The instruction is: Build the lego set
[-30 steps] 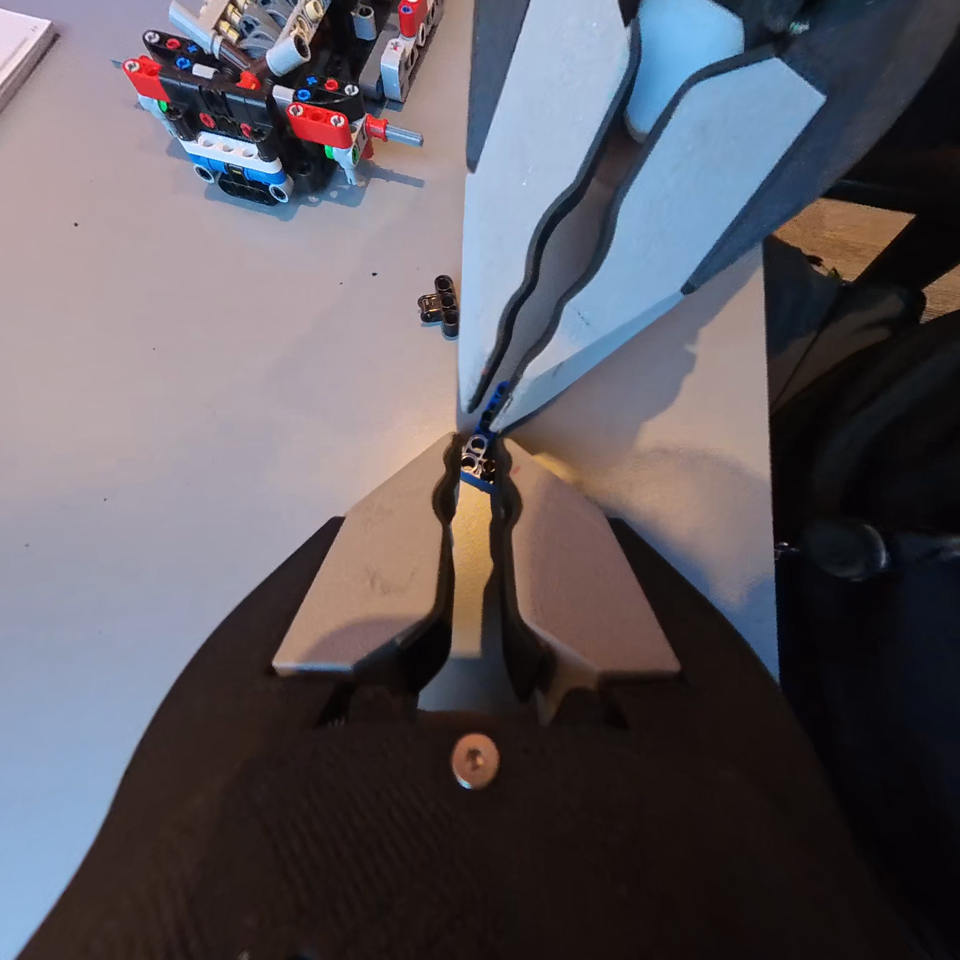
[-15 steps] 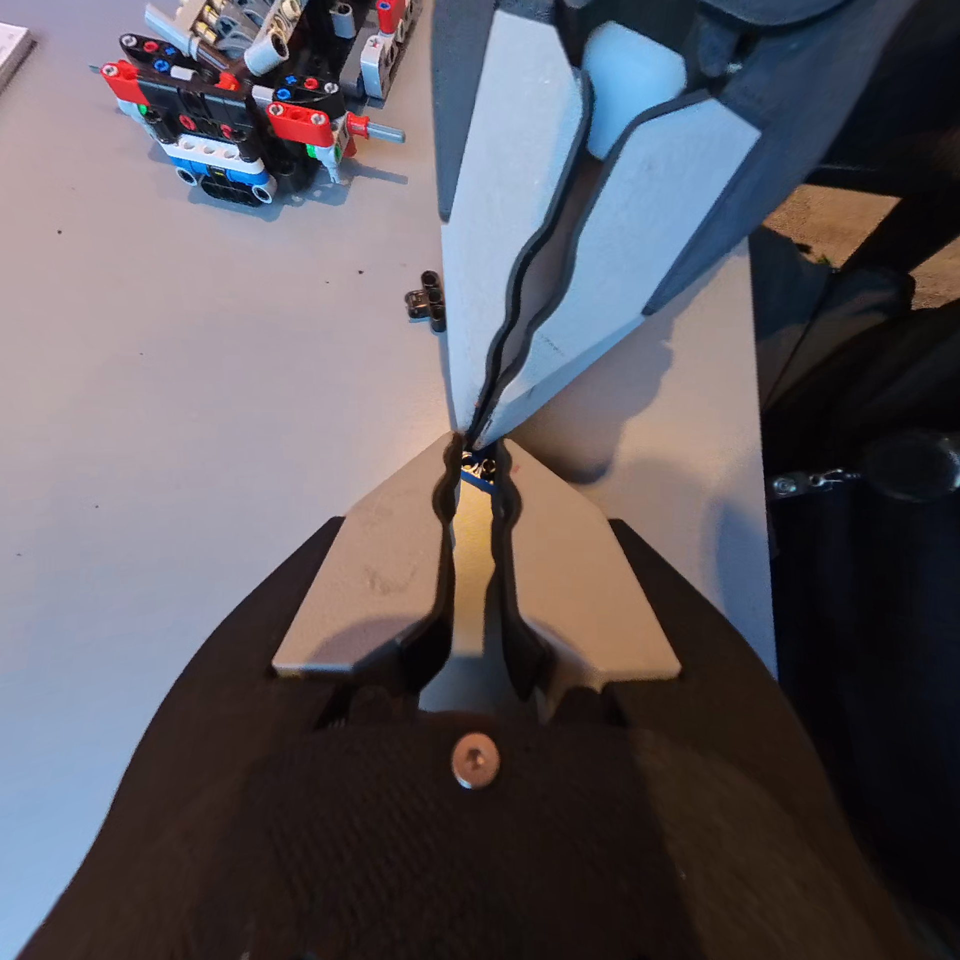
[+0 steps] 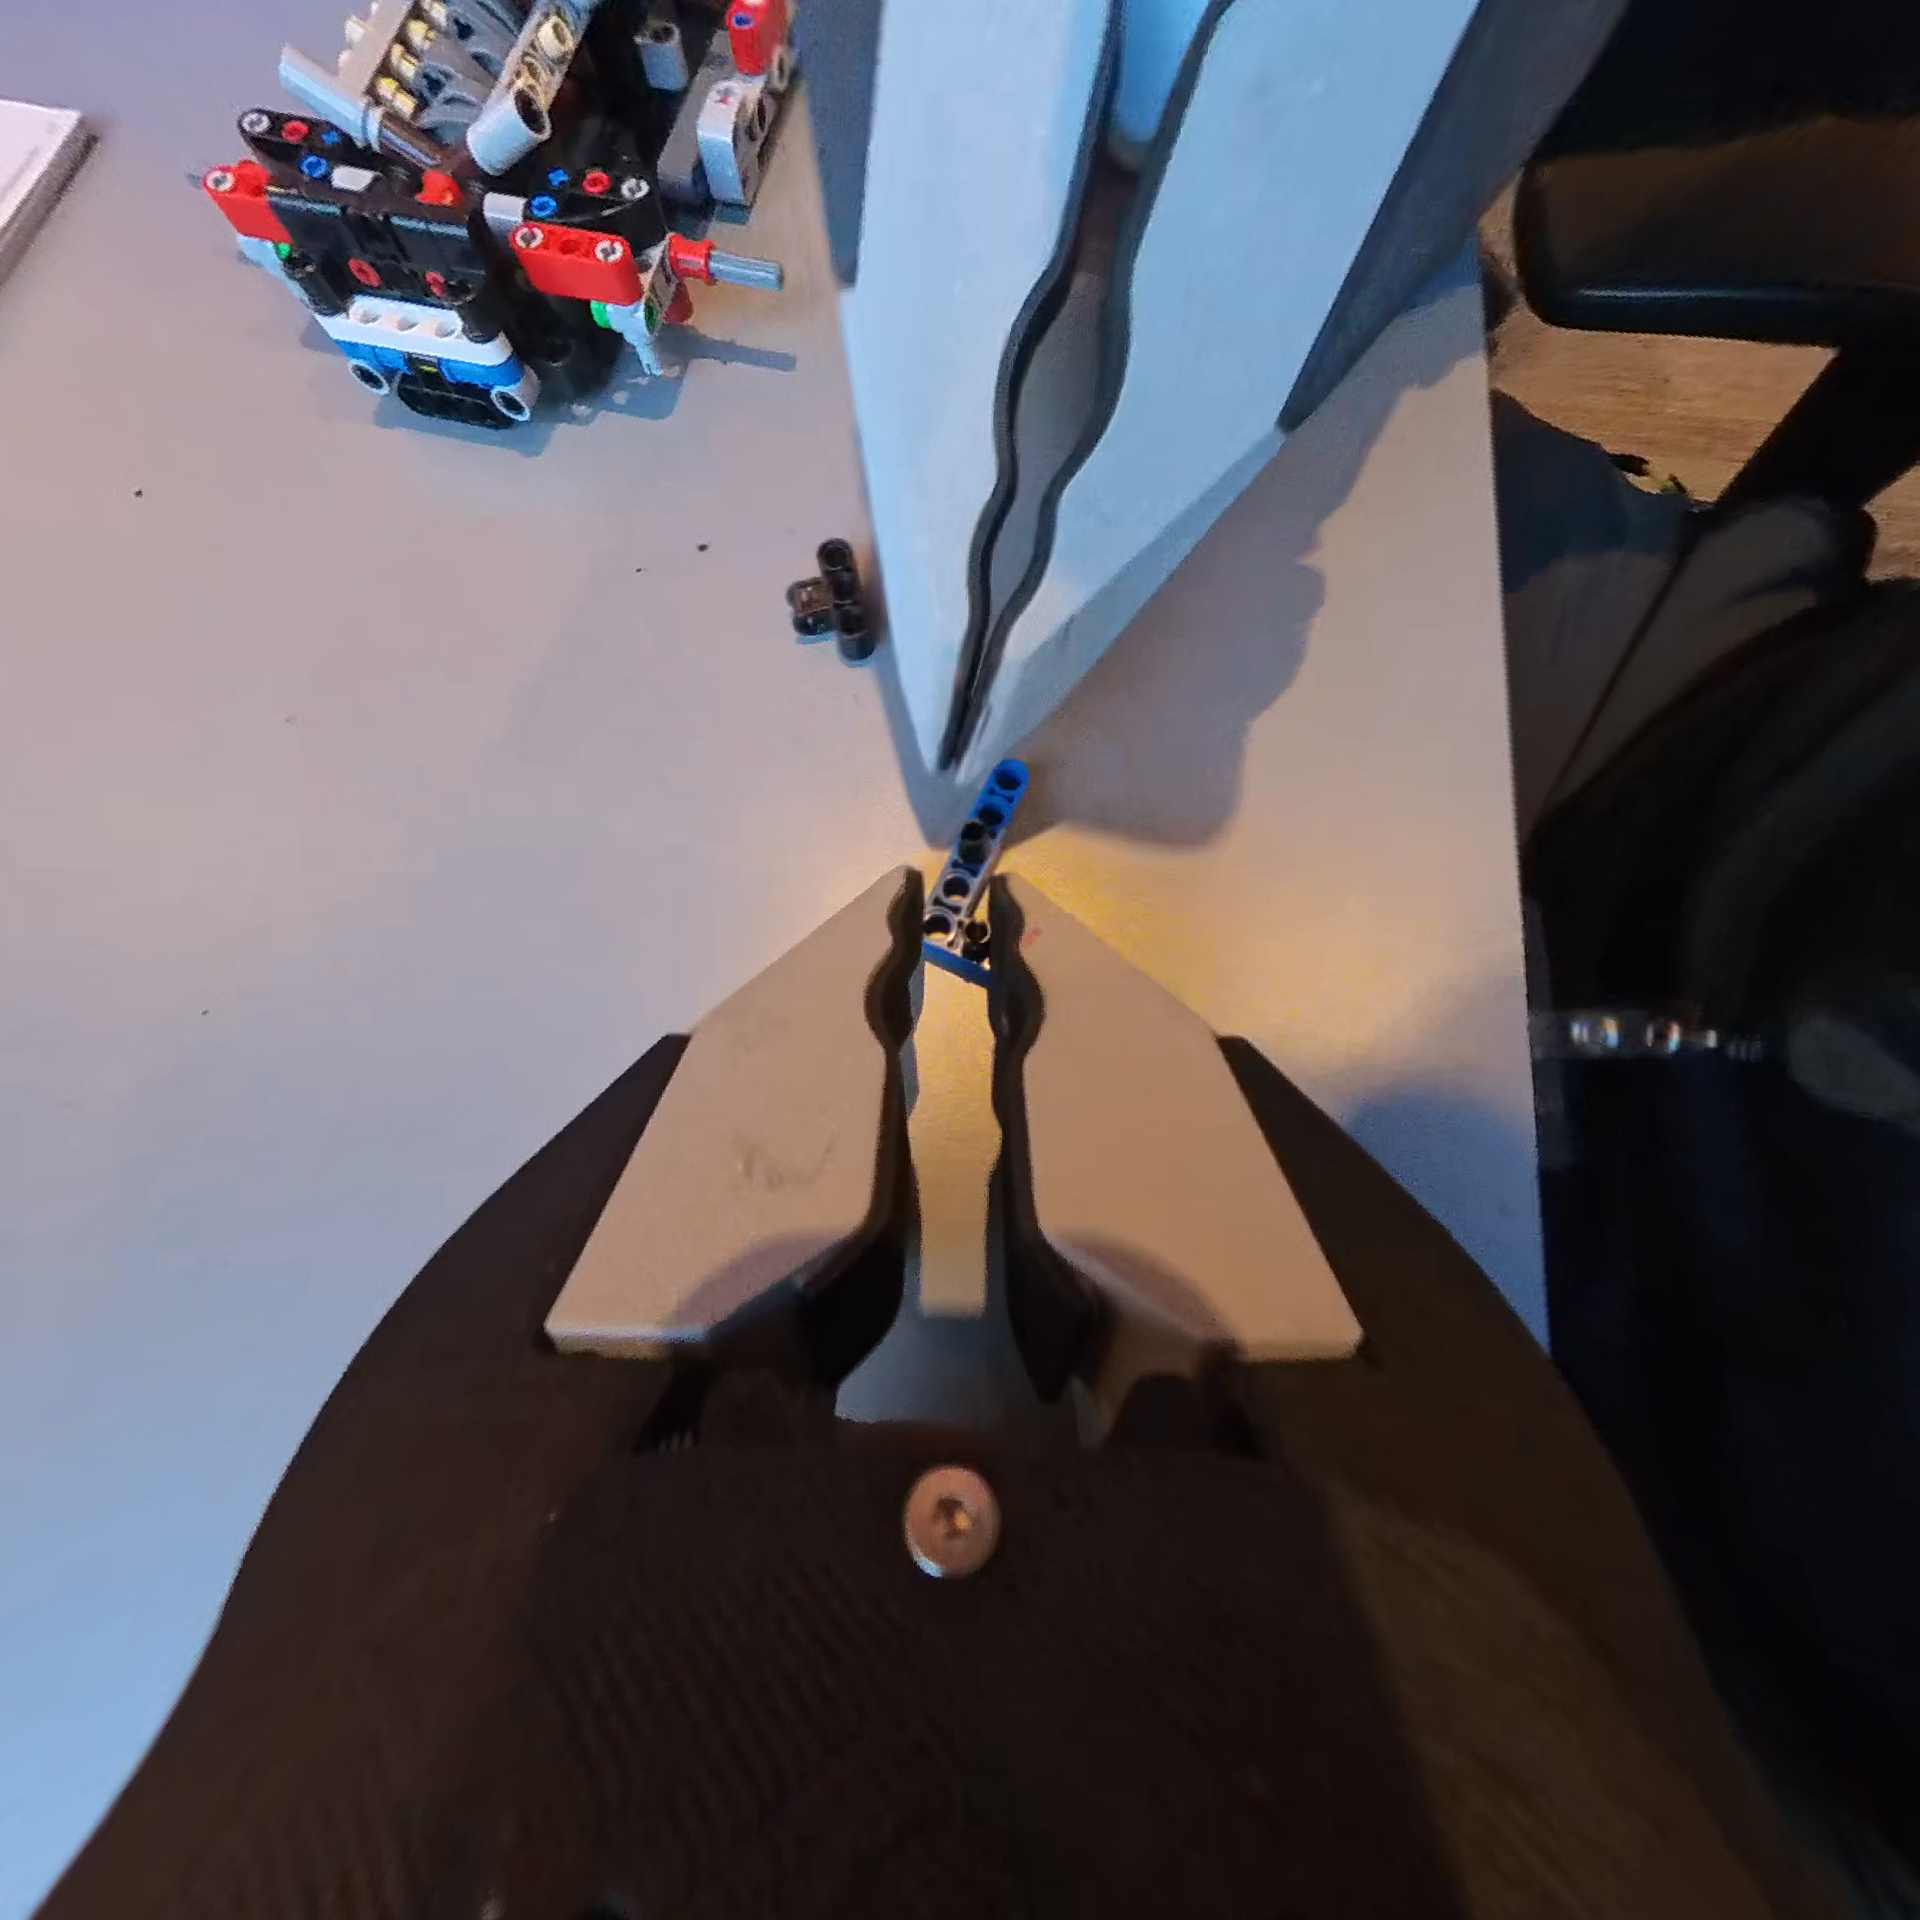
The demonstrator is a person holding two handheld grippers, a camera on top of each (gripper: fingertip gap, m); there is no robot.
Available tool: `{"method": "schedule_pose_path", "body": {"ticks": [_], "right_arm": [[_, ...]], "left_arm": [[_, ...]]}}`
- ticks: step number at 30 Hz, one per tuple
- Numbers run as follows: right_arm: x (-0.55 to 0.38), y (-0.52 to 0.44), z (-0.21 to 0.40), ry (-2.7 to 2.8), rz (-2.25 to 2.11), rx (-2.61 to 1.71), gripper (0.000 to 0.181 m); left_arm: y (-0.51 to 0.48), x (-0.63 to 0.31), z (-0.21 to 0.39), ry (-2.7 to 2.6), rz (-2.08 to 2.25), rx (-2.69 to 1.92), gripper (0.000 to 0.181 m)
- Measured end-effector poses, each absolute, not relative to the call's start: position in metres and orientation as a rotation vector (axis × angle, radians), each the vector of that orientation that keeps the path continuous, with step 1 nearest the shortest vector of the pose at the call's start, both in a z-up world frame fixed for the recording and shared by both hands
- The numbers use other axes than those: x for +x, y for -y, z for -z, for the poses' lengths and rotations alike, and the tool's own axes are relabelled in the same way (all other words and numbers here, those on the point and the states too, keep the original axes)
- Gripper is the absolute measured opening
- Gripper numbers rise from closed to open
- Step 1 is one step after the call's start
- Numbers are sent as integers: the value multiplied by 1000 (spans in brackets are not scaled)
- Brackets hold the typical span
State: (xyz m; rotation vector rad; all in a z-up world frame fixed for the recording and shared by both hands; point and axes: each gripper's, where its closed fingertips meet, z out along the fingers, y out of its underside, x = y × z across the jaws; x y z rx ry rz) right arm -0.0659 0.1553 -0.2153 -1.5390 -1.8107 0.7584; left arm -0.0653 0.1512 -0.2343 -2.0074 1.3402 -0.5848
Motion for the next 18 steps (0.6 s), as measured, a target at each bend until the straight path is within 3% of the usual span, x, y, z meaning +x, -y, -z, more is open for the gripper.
{"method": "schedule_pose_path", "body": {"ticks": [18], "right_arm": [[-70,-151,222,1647,-631,-1697,0]], "left_arm": [[-152,-65,234,-1268,544,-2042,10]]}}
